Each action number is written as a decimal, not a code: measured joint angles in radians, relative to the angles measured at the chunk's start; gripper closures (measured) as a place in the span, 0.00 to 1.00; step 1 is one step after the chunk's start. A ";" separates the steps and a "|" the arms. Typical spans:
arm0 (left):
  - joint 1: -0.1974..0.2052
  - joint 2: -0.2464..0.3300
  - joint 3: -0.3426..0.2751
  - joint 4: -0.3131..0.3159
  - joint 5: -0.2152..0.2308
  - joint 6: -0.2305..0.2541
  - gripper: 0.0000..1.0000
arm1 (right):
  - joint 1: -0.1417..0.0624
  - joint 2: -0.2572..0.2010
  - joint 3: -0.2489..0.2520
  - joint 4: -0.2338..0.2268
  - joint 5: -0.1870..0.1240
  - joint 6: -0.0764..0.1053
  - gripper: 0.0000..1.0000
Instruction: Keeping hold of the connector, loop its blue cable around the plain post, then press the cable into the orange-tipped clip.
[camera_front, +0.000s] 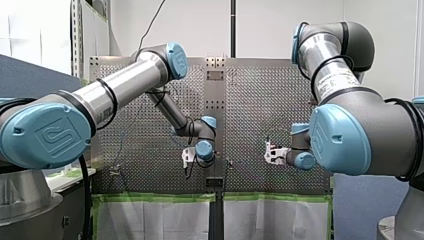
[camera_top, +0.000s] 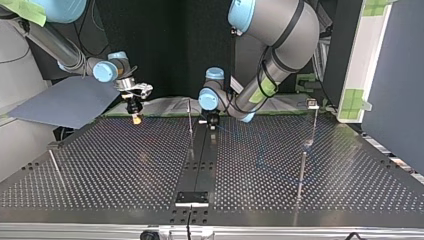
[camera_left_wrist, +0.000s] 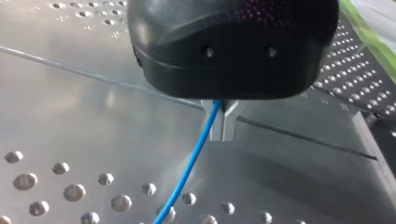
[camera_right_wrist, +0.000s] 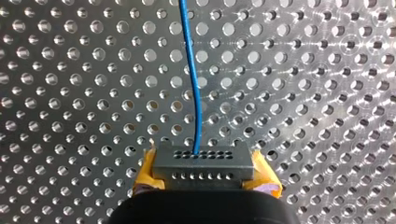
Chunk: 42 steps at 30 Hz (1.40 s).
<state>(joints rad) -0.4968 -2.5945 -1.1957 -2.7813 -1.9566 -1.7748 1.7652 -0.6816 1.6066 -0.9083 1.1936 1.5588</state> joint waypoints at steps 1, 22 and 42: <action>0.000 0.000 0.000 0.001 0.001 -0.001 0.98 | 0.000 0.000 0.000 0.001 -0.002 0.001 1.00; 0.005 0.000 0.000 -0.020 0.081 -0.068 0.00 | 0.000 0.009 -0.001 0.011 -0.027 0.007 1.00; -0.004 0.056 -0.094 -0.069 -0.019 0.109 0.00 | 0.005 0.010 -0.001 0.026 -0.026 0.002 1.00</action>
<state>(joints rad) -0.5007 -2.5384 -1.2902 -2.8504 -1.9755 -1.6655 1.7703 -0.6713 1.6053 -0.8823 1.1675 1.5604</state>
